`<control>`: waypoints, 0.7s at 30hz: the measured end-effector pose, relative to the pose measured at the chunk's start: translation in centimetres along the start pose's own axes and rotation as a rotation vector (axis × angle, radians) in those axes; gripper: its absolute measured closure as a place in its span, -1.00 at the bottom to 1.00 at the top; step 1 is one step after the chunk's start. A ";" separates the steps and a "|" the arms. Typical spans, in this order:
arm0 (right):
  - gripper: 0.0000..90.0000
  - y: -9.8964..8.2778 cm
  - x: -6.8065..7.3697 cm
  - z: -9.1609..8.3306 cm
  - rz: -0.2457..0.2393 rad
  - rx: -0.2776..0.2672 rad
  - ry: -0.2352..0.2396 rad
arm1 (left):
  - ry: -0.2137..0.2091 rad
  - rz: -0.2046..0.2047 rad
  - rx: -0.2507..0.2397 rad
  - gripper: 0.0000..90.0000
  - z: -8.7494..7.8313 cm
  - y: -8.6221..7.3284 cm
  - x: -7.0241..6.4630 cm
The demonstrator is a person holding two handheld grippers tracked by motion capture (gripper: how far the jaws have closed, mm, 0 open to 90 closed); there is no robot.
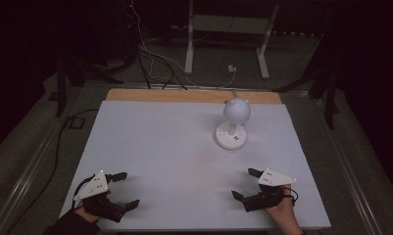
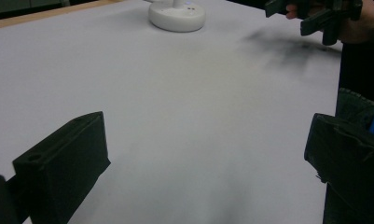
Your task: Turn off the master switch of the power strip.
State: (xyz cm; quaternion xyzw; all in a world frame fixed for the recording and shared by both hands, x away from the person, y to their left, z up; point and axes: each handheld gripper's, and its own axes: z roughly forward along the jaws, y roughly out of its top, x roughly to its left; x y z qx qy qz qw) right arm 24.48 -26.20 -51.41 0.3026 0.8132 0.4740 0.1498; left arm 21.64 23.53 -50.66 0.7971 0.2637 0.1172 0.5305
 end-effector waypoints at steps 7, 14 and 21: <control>-1.00 -0.1 0.3 0.2 -0.026 0.026 0.015 | -0.005 0.008 0.007 -1.00 0.1 0.0 -0.1; -1.00 -0.2 0.1 -0.4 -0.024 0.028 0.001 | -0.018 0.005 0.006 -1.00 0.1 0.0 -0.1; -1.00 -0.3 0.2 -0.2 -0.057 0.052 -0.002 | -0.016 0.004 0.004 -1.00 0.1 0.0 -0.1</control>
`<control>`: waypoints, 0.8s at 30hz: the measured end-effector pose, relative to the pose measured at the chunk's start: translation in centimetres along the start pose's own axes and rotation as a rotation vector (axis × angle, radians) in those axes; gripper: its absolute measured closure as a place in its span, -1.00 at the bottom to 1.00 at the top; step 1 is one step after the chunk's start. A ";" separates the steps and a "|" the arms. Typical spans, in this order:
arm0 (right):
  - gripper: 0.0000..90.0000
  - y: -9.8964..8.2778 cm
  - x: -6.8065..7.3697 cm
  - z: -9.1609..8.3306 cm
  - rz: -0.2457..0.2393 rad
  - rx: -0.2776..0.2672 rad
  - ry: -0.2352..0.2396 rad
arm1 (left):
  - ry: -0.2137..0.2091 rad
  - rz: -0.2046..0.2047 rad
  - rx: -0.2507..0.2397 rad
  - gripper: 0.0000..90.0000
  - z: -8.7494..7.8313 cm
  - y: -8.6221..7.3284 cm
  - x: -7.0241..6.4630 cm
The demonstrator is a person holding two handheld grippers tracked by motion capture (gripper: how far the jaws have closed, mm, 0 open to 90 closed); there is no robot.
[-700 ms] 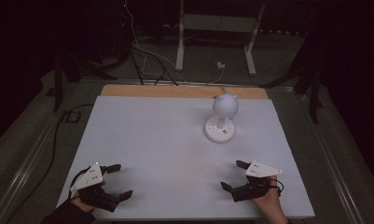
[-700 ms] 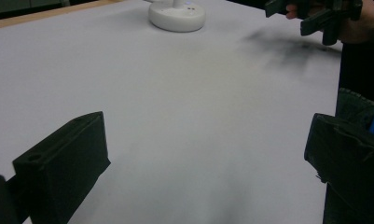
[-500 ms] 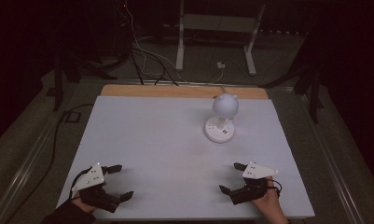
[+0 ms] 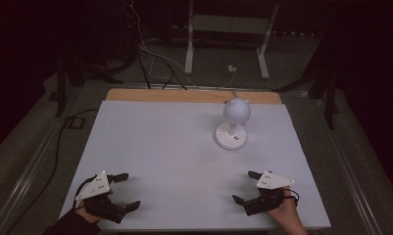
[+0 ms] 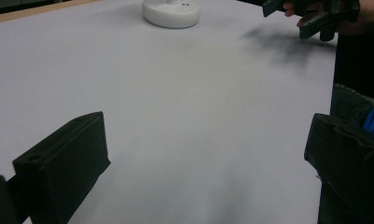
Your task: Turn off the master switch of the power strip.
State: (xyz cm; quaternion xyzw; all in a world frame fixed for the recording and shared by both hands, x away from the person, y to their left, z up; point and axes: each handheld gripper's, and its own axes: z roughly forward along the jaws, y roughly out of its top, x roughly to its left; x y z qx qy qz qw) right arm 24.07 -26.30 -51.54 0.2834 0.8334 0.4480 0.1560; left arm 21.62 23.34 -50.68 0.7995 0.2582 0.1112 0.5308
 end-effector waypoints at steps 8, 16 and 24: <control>-1.00 0.2 0.0 0.0 -0.014 0.024 0.027 | -0.001 0.000 -0.001 -1.00 0.0 0.0 0.0; -1.00 0.4 0.3 0.0 -0.006 0.022 0.069 | -0.001 0.000 -0.003 -1.00 0.0 0.0 0.0; -1.00 1.2 0.7 -0.1 0.016 0.029 0.111 | -0.003 0.001 -0.003 -1.00 0.0 0.0 0.0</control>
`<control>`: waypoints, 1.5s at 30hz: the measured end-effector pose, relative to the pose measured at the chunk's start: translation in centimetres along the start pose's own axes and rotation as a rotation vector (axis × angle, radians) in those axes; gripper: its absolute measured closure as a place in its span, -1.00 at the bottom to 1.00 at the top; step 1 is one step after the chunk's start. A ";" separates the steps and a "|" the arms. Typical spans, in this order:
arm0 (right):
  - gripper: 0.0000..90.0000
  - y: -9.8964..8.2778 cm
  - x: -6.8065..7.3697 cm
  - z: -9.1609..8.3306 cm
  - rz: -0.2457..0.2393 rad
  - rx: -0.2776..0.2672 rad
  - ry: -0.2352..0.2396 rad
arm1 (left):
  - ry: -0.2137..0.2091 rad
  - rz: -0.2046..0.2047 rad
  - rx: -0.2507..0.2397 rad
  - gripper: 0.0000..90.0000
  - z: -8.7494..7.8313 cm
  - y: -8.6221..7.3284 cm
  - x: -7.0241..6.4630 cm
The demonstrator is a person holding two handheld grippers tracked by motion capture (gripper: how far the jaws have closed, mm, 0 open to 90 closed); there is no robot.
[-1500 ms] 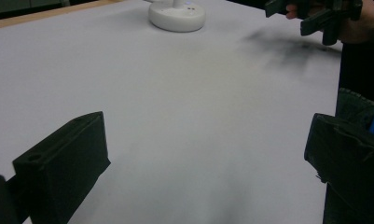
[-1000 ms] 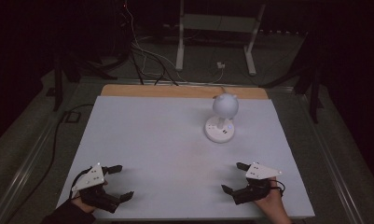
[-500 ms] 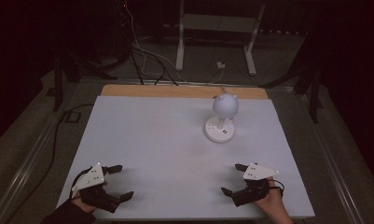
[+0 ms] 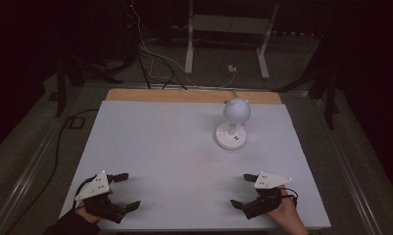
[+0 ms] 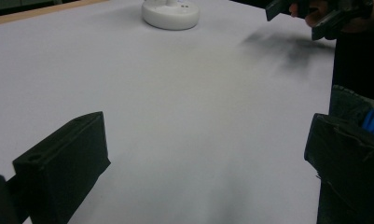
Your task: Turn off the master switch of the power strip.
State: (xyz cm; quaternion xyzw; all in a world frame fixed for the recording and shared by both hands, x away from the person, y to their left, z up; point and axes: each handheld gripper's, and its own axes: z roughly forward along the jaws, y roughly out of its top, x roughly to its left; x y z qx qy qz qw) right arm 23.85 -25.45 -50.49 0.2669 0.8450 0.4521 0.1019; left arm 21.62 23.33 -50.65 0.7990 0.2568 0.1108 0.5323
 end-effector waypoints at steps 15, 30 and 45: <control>-1.00 3.0 0.4 -0.8 0.015 -0.031 0.048 | -0.004 0.003 -0.002 -1.00 -0.1 0.0 0.0; -1.00 5.4 -0.5 -1.4 0.014 -0.066 0.064 | -0.005 0.001 -0.004 -1.00 -0.1 0.0 0.0; -1.00 6.7 -1.6 -1.4 0.028 -0.094 0.060 | -0.006 0.000 -0.006 -1.00 -0.1 0.0 0.0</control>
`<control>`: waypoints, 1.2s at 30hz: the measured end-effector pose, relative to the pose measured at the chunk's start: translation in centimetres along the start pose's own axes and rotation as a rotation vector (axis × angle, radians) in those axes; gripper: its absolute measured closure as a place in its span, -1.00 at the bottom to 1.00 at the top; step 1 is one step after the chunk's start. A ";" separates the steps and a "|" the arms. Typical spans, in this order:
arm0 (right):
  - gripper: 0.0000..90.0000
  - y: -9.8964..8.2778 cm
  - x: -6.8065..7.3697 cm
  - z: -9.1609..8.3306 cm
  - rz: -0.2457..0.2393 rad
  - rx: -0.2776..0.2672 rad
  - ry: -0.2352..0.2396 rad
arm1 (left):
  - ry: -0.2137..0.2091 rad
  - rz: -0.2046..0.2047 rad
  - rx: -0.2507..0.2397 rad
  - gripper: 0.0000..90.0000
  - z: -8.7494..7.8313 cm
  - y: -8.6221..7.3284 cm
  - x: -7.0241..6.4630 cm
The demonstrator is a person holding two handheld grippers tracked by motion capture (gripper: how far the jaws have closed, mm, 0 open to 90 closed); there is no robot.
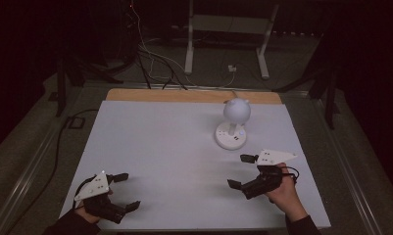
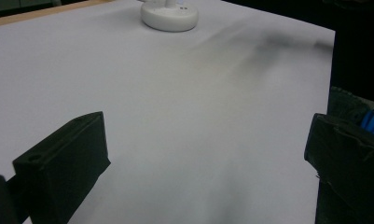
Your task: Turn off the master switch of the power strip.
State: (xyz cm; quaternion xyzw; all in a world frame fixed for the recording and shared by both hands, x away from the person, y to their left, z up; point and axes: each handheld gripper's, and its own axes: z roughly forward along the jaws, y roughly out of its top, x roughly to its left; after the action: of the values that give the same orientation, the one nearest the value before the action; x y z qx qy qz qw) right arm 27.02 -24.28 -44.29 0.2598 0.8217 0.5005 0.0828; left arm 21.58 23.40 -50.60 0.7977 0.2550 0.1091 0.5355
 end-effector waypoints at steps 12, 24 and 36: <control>-1.00 1.1 -1.8 -0.4 0.009 -0.035 -0.039 | -0.002 -0.003 -0.001 -1.00 0.0 0.0 0.0; -1.00 1.8 -3.8 -0.5 0.037 -0.048 -0.072 | -0.004 -0.004 -0.003 -1.00 0.0 0.0 0.1; -1.00 2.2 -6.5 -0.2 0.056 -0.042 -0.098 | -0.003 -0.004 -0.003 -1.00 0.0 0.0 0.0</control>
State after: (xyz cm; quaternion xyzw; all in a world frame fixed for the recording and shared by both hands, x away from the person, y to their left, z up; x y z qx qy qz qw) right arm 33.19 -26.93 -43.10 0.3049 0.7983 0.5066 0.1142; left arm 21.59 23.43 -50.61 0.7965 0.2559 0.1072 0.5372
